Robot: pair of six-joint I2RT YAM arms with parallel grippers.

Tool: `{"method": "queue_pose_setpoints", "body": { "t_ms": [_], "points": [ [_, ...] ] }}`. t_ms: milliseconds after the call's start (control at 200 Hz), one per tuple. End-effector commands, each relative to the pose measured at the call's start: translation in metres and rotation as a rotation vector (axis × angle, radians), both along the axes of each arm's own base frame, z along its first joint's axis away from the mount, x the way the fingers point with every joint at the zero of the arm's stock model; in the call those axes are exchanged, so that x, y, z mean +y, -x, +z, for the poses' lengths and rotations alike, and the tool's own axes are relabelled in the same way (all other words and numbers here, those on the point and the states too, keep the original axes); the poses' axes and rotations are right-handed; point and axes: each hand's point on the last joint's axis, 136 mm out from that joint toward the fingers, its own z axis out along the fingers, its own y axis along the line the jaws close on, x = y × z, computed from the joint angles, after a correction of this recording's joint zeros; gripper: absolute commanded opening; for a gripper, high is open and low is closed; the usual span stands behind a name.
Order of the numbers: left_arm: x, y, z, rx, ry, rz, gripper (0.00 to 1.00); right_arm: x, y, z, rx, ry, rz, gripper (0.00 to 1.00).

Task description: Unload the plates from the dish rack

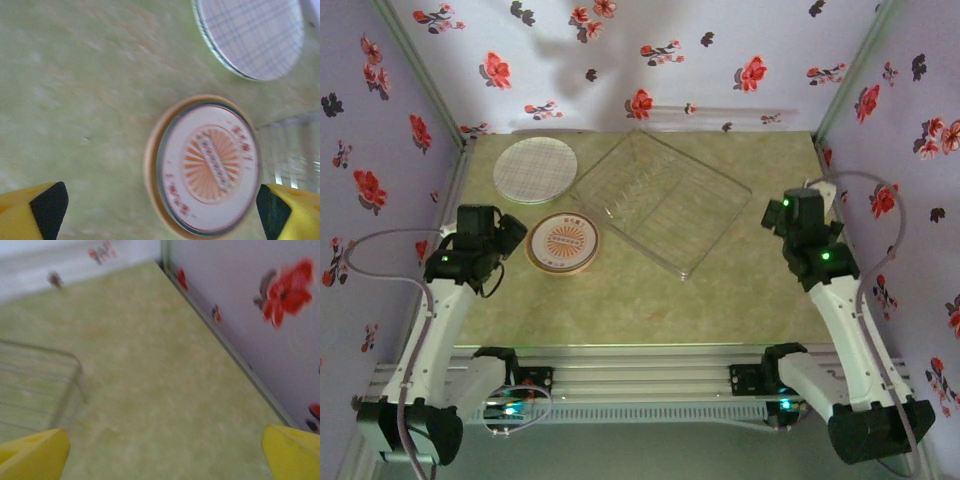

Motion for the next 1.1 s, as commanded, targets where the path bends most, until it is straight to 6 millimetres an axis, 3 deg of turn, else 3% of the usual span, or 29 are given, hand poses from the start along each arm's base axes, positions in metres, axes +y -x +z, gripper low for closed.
{"method": "queue_pose_setpoints", "body": {
  "t_ms": [0,130,240,350,460,545,605,650,725,875,1095],
  "points": [
    [0.052,0.018,0.002,0.064,-0.291,0.134,1.0,-0.019,0.002,-0.026,-0.041,0.056,-0.106,0.99],
    [0.074,0.004,0.005,0.075,-0.536,0.09,1.0,-0.02,-0.013,-0.071,-0.096,0.172,-0.051,0.99],
    [0.07,-0.022,-0.017,0.094,-0.7,-0.111,1.0,-0.011,-0.025,-0.104,-0.158,0.224,0.042,0.99],
    [0.068,-0.038,-0.041,0.081,-0.794,-0.201,1.0,-0.007,-0.035,-0.129,-0.089,0.248,0.091,0.99],
    [0.061,-0.051,-0.063,0.0,-0.809,-0.247,1.0,0.009,-0.06,-0.136,-0.065,0.221,0.189,0.99],
    [0.06,-0.06,-0.076,-0.057,-0.775,-0.231,1.0,0.014,-0.08,-0.126,-0.184,0.173,0.199,0.99],
    [0.056,-0.071,-0.079,-0.088,-0.738,-0.256,1.0,0.018,-0.092,-0.126,-0.251,0.112,0.209,0.99],
    [0.055,-0.078,-0.079,-0.115,-0.732,-0.258,1.0,0.031,-0.101,-0.128,-0.245,0.117,0.294,0.99],
    [0.055,-0.091,-0.074,-0.181,-0.714,-0.247,1.0,0.036,-0.107,-0.136,-0.254,0.12,0.33,0.99],
    [0.057,-0.11,-0.065,-0.307,-0.704,-0.222,1.0,0.019,-0.101,-0.149,-0.288,0.067,0.268,0.99],
    [0.051,-0.113,-0.075,-0.382,-0.695,-0.237,1.0,0.023,-0.105,-0.15,-0.303,0.074,0.299,0.99]
  ]
}}
